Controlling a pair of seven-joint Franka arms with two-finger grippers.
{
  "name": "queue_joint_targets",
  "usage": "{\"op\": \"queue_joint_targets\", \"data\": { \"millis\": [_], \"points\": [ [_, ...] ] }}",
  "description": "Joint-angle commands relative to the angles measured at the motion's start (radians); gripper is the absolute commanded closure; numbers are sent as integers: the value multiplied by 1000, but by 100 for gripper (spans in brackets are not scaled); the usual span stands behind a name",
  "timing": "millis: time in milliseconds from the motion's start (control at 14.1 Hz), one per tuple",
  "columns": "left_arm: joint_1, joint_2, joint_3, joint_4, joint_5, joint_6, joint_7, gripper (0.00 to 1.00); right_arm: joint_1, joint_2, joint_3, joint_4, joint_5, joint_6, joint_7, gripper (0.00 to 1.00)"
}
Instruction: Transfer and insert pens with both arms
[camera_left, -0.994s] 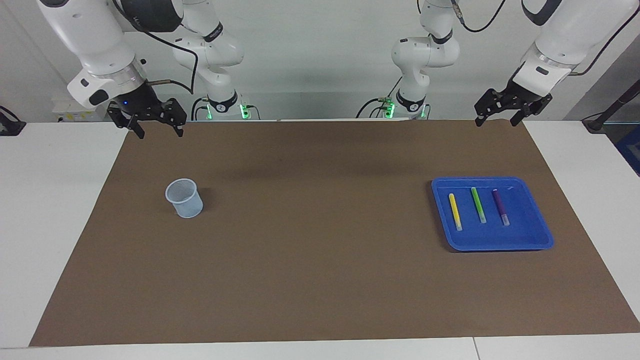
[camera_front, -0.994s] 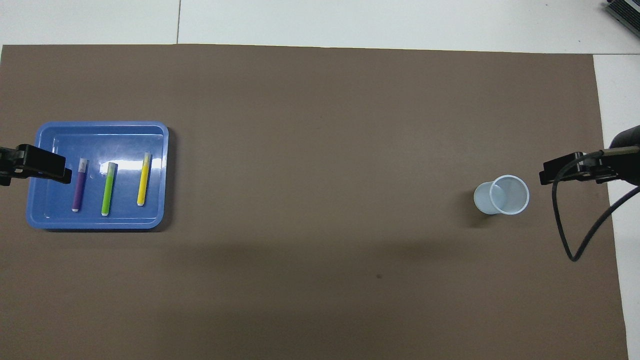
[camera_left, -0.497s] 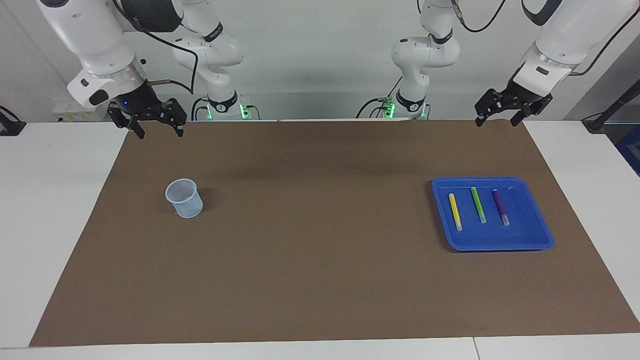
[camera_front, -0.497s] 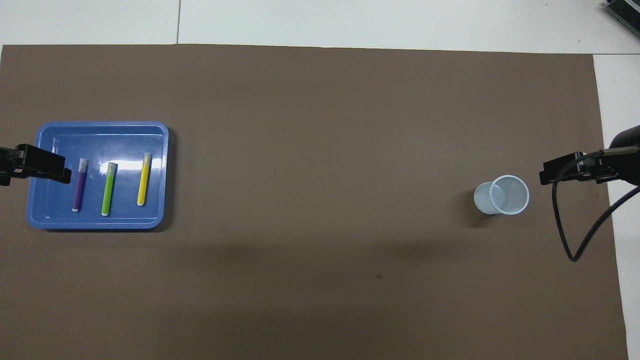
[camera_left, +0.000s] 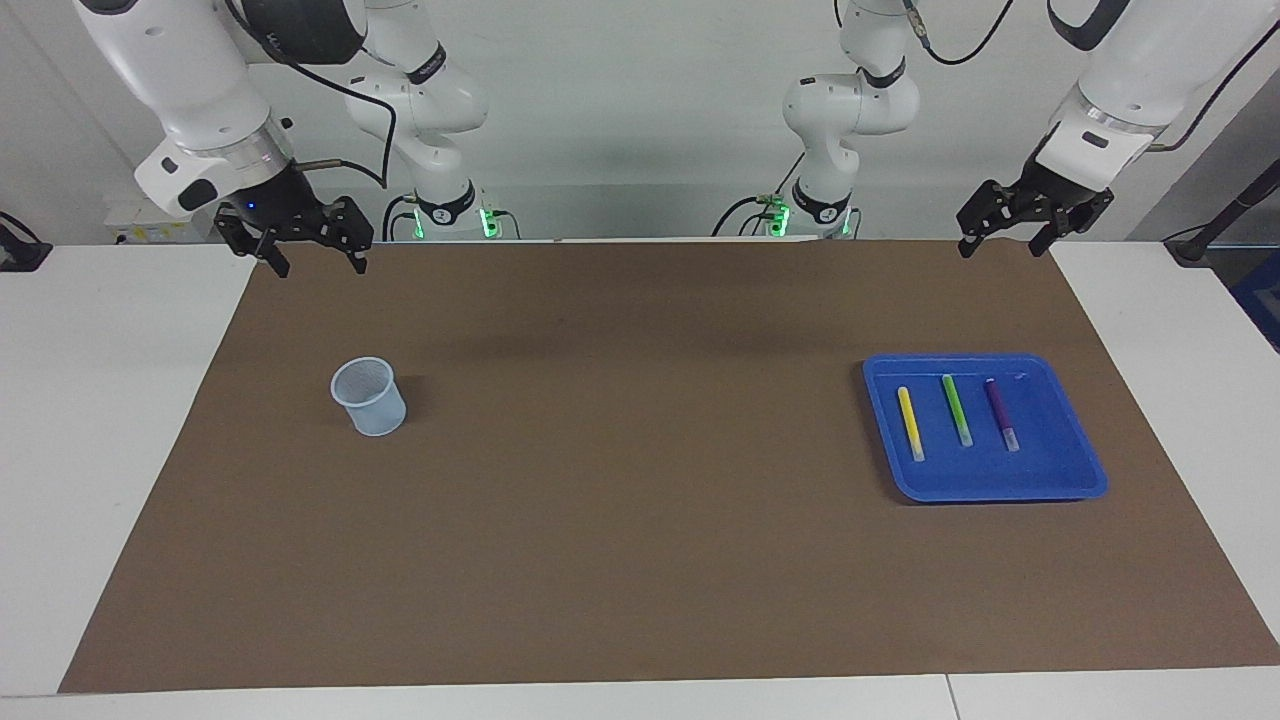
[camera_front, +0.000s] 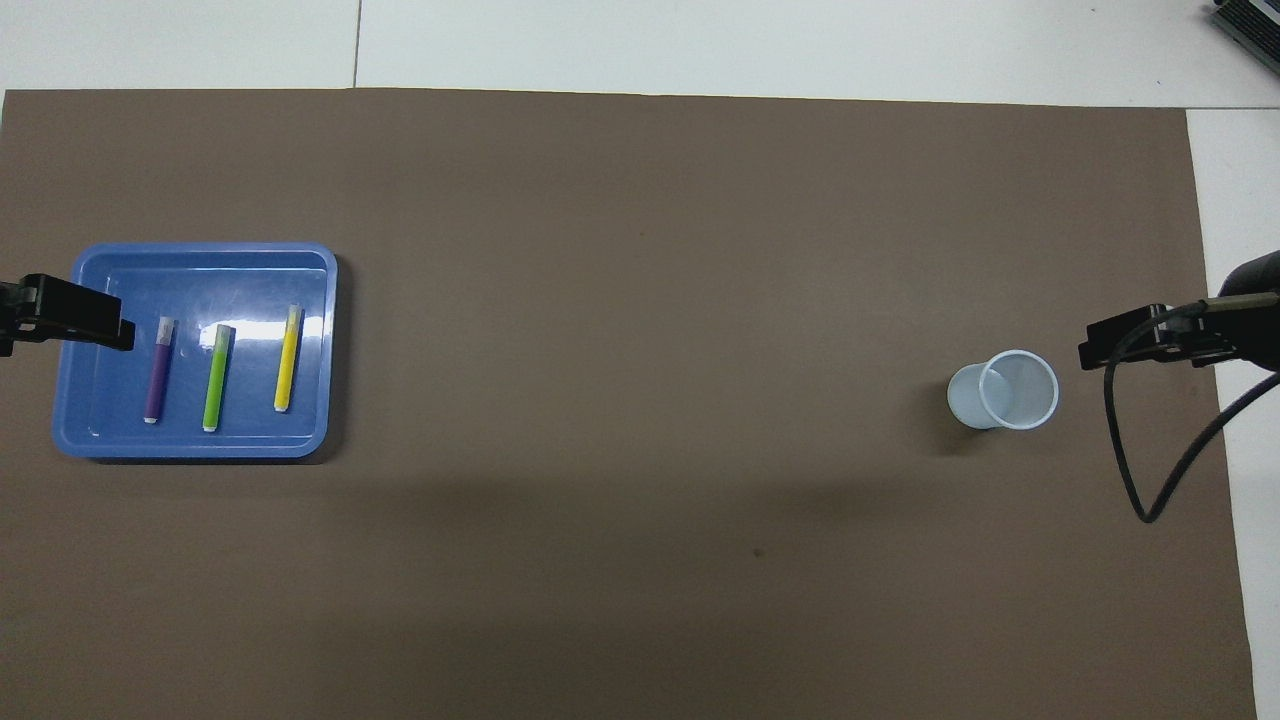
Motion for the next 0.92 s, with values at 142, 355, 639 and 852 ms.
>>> {"op": "queue_joint_targets", "data": {
  "millis": [142,355,639,852],
  "points": [
    [-1,-21,2,-82,17,85,-41,0,-10,-14,2,-6,24,-9,5,0],
    [-1,-27,3,-166,17,155,-61,0,-10,-14,2,-6,24,-9,5,0],
    [0,-25,3,-266,17,237,-64,0,-10,-14,2,-6,24,-7,5,0],
    [2,-19,3,-343,17,332,-59,0,-10,-14,2,-6,24,-7,5,0]
  ]
}}
